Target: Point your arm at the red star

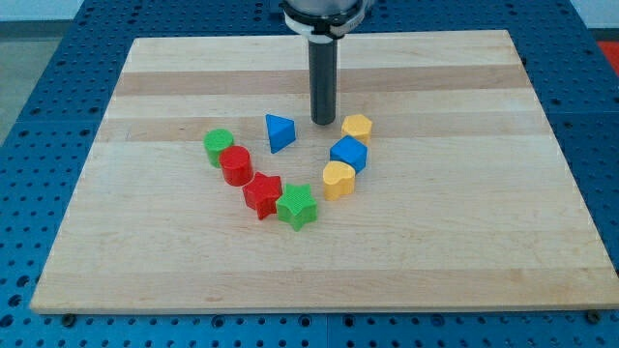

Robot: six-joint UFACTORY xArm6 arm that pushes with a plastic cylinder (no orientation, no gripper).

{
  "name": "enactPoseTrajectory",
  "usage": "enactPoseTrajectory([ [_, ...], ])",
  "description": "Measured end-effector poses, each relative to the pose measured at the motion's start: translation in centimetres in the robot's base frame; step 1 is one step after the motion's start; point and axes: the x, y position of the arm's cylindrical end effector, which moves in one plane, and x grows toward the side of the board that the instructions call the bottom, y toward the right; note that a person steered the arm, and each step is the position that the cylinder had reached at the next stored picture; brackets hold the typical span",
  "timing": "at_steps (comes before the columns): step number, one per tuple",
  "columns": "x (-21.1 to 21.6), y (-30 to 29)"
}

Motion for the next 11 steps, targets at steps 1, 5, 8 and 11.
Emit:
enactPoseTrajectory([
  [1, -2.0, -2.2],
  [5, -2.0, -16.4],
  [8, 10.6, -19.0],
  [11, 14.1, -15.2],
])
